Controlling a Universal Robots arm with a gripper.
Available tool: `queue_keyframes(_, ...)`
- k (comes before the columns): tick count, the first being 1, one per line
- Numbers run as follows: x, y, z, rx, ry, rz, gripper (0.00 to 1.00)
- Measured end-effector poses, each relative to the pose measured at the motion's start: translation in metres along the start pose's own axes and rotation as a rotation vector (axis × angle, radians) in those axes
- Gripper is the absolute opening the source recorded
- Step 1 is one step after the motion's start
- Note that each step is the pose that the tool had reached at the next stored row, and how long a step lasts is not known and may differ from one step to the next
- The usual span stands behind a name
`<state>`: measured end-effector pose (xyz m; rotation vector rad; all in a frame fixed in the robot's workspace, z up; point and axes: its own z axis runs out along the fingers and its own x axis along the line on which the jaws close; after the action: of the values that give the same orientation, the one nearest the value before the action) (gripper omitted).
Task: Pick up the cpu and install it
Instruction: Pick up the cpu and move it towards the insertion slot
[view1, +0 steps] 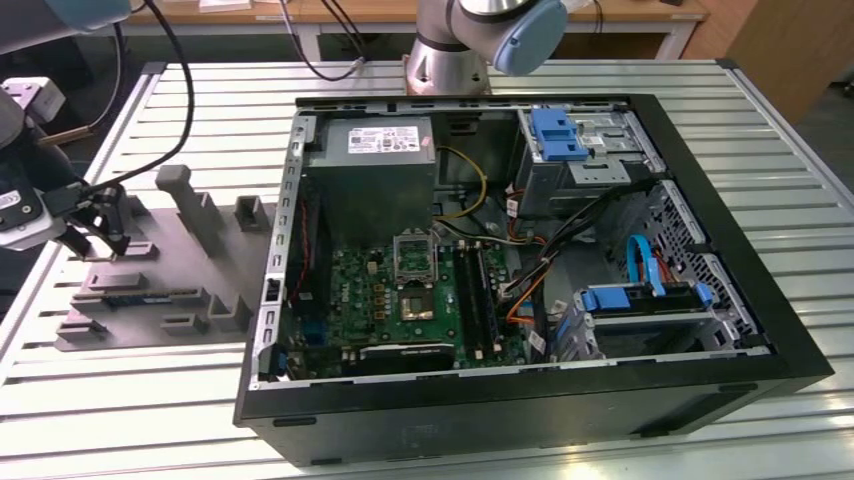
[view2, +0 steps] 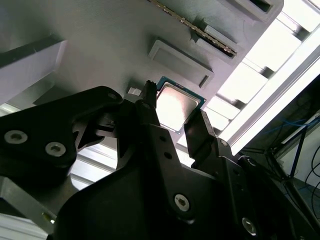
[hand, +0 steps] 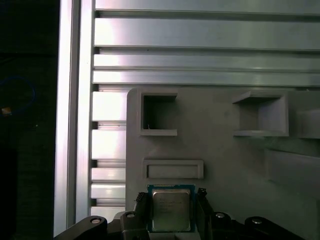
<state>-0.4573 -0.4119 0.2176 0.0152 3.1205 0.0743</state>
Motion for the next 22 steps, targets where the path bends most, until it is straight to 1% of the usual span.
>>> queue_keyframes(22,-0.0001,0.0003,-0.0062,0.0000,-0.0001,0.000,0.47)
